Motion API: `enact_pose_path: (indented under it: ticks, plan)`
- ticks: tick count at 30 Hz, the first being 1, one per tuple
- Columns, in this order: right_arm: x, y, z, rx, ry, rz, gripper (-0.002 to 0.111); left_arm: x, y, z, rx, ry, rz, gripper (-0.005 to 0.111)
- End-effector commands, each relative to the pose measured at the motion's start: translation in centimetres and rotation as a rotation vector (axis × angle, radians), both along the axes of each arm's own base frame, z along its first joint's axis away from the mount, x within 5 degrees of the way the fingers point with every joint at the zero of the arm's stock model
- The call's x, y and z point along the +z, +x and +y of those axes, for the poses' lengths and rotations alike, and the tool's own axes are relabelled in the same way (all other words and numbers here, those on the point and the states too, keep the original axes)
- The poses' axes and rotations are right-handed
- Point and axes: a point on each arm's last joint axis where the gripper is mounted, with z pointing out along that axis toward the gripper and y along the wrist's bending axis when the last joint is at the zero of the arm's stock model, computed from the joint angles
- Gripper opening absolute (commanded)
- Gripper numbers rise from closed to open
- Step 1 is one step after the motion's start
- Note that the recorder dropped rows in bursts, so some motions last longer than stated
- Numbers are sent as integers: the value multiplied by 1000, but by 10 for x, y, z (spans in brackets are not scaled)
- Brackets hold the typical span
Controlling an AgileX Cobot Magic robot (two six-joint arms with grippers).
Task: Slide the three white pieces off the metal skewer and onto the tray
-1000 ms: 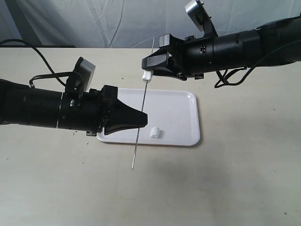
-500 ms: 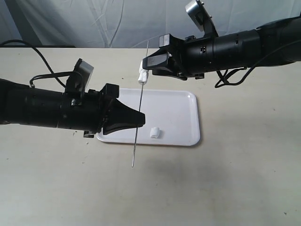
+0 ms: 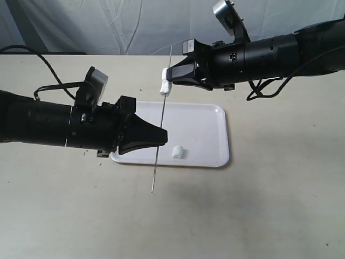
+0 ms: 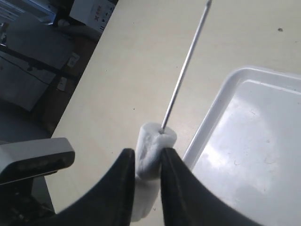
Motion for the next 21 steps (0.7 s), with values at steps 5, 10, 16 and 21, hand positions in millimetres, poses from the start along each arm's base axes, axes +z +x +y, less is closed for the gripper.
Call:
enact_pose_path:
  ticks: [5, 10, 16, 21]
  plan:
    - [1, 1, 0, 2, -9, -17, 14, 4, 0, 0, -14, -17, -16, 0]
    - [-1, 4, -2, -36, -36, -25, 13, 6, -2, -1, -32, -40, -13, 0]
    - [-2, 11, -6, -119, -61, -53, -1, 6, -2, -1, -32, -40, -13, 0]
    - [-1, 17, -9, -190, -71, -66, -1, 6, -3, -2, -39, -46, -12, 0]
